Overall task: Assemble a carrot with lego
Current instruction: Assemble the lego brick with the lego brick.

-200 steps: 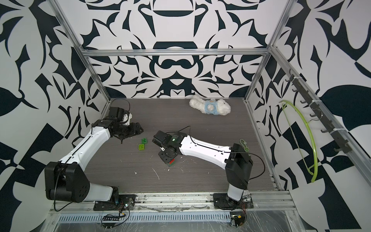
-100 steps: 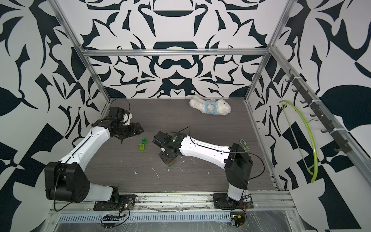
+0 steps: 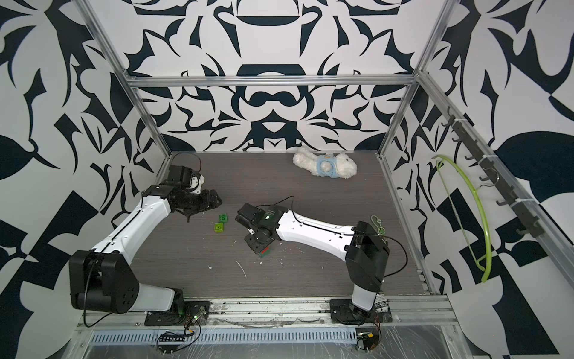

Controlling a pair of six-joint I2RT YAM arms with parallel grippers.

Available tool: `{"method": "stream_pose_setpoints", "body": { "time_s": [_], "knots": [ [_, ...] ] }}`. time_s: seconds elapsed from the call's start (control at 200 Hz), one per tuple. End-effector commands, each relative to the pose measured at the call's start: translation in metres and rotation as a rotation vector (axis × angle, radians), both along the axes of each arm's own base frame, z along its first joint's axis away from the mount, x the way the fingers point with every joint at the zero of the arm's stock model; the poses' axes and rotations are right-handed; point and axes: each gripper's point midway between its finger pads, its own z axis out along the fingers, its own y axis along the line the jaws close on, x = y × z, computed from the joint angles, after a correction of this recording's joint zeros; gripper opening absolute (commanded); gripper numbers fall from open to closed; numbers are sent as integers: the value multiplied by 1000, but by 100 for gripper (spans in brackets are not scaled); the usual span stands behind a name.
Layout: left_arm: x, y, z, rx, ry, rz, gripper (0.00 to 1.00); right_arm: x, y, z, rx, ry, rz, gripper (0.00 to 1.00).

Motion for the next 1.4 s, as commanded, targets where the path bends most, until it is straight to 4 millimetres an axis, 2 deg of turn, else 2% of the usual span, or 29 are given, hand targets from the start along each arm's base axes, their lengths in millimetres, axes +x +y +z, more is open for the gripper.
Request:
{"method": "stream_pose_setpoints", "body": {
  "time_s": [0.0,0.22,0.875,1.26,1.395],
  "knots": [
    [-4,-2,1,-17,0,-7,84,3,8,7,16,-15,-3,33],
    [-4,-2,0,-17,2,-8,84,3,8,0,4,-8,-2,33],
    [-5,-2,2,-14,-3,-9,84,-22,-37,-71,-221,131,-50,30],
    [-6,-1,2,-11,-2,-7,84,-39,-59,-90,-312,165,-77,27],
    [-5,-1,3,-13,-4,-8,84,-40,-56,-92,-305,171,-57,27]
  ]
}}
